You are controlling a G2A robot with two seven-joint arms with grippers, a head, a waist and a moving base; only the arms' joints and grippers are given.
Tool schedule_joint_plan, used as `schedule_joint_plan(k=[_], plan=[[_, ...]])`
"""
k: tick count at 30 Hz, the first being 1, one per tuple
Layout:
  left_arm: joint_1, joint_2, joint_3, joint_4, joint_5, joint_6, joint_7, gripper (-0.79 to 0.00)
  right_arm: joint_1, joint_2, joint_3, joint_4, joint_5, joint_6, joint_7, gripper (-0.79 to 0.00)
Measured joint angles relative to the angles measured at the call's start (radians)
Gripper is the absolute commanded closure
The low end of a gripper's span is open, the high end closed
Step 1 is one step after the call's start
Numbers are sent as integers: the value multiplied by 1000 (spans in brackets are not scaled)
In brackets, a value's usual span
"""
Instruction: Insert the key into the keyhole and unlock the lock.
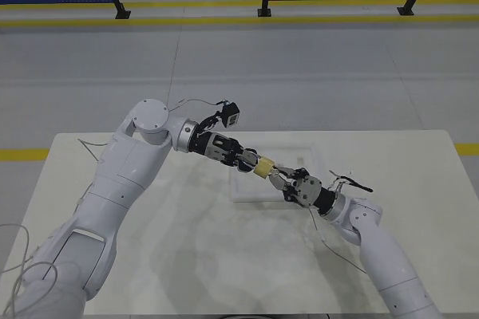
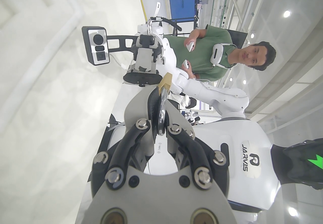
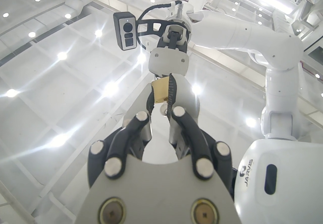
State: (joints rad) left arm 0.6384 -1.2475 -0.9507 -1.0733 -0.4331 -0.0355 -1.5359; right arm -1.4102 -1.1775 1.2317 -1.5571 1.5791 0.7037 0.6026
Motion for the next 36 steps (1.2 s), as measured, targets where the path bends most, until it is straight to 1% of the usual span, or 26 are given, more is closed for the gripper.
schedule_joint_plan(k=[3,5,7,9,11,12,13,15,16,17,21,27,32,36], plan=[[0,0,0,0,0,0,0,0,0,2,4,-2,-40,-23,14,-234],[0,0,0,0,0,0,0,0,0,3,7,-1,-60,-36,19,-305],[6,0,0,-6,1,1,9,0,-3,4,10,1,-73,-43,27,-320],[18,2,-1,-24,9,8,33,0,-8,6,17,-1,-88,-51,33,-363],[26,7,-4,-42,26,21,48,0,-13,8,24,-6,-104,-63,41,-496],[30,9,-8,-48,31,27,54,0,-15,9,28,-9,-110,-68,46,-505],[33,13,-11,-55,41,34,61,0,-19,10,34,-13,-119,-76,54,-542],[37,18,-15,-67,62,45,68,0,-25,13,45,-19,-137,-86,67,-696],[40,21,-18,-74,73,51,71,0,-29,15,53,-22,-148,-94,79,-754],[43,23,-21,-80,79,56,73,0,-33,16,59,-25,-156,-101,89,-785],[55,34,-35,-104,109,77,90,0,-49,24,89,-40,-213,-142,143,-785],[83,52,-65,-138,138,112,114,0,-85,36,144,-65,-314,-244,218,-785],[111,69,-103,-160,152,131,131,0,-131,47,195,-110,-441,-368,242,-785],[116,72,-110,-164,154,133,134,0,-168,49,226,-141,-510,-482,222,-785]])
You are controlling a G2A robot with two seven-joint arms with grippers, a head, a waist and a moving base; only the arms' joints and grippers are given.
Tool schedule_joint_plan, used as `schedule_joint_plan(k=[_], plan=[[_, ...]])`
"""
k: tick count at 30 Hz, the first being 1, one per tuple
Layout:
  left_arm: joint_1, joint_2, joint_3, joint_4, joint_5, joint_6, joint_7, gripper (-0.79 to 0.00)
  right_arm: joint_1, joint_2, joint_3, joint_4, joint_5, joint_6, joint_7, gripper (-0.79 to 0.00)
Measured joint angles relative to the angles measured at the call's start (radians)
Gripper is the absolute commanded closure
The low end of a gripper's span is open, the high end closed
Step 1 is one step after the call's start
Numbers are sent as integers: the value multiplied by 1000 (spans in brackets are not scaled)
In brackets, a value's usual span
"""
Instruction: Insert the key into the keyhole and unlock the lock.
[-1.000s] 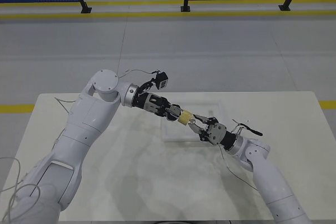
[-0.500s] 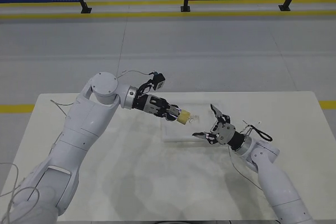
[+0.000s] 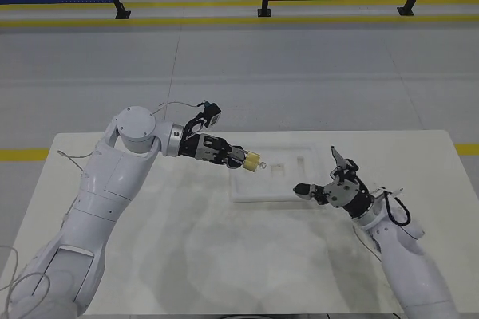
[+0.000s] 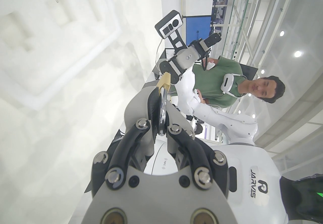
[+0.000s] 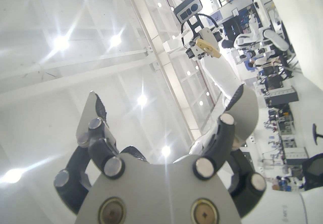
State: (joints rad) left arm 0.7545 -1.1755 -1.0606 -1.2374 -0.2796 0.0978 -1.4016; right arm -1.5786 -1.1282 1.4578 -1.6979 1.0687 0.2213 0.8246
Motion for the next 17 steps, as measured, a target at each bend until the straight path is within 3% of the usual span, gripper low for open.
schedule_joint_plan(k=[9,17], plan=[[0,0,0,0,0,0,0,0,-80,-5,24,-92,-163,-250,-151,-785],[0,0,0,0,0,0,0,0,-83,-6,23,-97,-168,-257,-161,-785]])
